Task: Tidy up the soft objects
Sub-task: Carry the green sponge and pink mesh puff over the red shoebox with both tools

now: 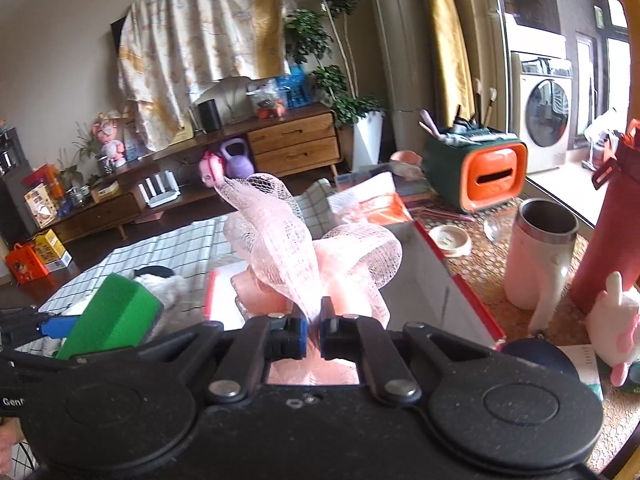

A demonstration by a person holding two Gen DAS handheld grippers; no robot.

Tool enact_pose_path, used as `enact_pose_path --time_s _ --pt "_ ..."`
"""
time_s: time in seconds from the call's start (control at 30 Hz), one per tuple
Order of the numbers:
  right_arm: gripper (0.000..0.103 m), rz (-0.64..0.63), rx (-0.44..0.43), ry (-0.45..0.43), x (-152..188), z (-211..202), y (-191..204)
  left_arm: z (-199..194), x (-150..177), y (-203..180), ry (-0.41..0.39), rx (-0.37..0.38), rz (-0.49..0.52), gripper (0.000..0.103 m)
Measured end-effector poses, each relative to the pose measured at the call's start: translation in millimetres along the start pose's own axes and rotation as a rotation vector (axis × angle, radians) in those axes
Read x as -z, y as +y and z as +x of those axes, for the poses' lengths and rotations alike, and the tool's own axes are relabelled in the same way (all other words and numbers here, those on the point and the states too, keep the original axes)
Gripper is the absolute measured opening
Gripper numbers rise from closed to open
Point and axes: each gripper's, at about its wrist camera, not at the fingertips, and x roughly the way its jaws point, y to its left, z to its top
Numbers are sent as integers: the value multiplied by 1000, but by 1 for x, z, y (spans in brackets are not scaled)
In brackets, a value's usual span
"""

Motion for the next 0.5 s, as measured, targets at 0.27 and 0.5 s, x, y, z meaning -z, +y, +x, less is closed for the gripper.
enact_pose_path --time_s 0.27,0.5 --pt "5 24 38 33 0 30 -35 66 -26 -16 57 -15 -9 70" --pt "5 37 29 71 -2 68 -51 132 -40 -31 162 3 -12 70"
